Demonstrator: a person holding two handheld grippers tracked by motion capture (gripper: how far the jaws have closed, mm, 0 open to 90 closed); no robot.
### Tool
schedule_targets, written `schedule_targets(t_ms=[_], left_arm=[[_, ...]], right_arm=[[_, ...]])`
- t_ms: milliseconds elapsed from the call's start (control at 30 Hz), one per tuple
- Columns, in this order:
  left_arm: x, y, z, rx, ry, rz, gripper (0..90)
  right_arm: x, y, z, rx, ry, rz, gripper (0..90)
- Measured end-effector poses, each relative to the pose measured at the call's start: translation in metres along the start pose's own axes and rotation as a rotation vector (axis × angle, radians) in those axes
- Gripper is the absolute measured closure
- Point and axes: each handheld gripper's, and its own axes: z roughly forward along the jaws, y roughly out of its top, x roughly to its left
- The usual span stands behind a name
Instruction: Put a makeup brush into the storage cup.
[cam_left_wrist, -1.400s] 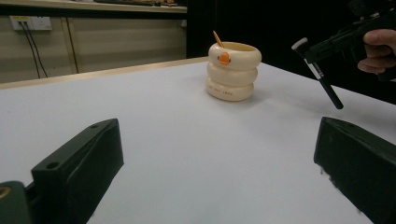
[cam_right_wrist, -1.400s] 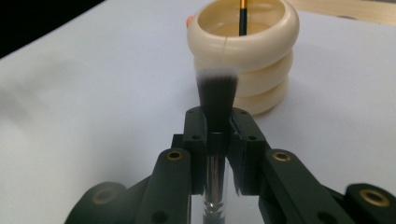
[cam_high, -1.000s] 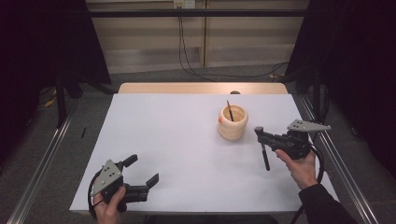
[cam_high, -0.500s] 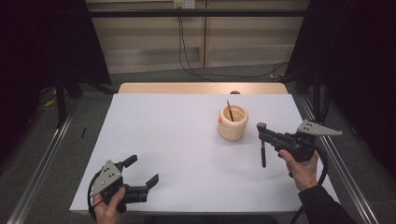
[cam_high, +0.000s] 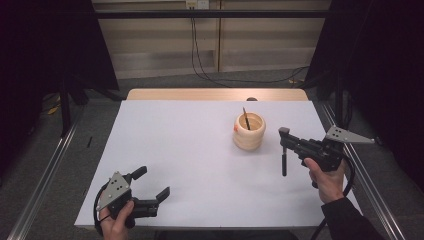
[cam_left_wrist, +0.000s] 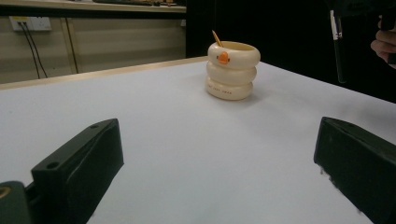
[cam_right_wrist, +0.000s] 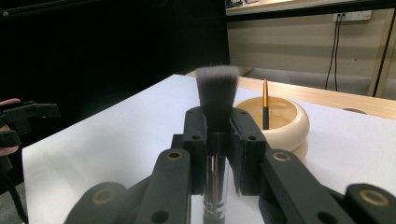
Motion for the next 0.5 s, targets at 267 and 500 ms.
schedule_targets(t_ms=[267, 500], left_arm=[[0.0008, 0.0, 0.0007, 0.003, -0.007, 0.007, 1.3], [0.0, 0.0001, 0.0007, 0.001, -0.001, 0.003, 1.3]], right_arm=[[0.0008, 0.0042, 0.0014, -0.003, 0.0, -0.011, 78.1], [0.0014, 0.0084, 0.005, -0.007, 0.0, -0.016, 78.1]])
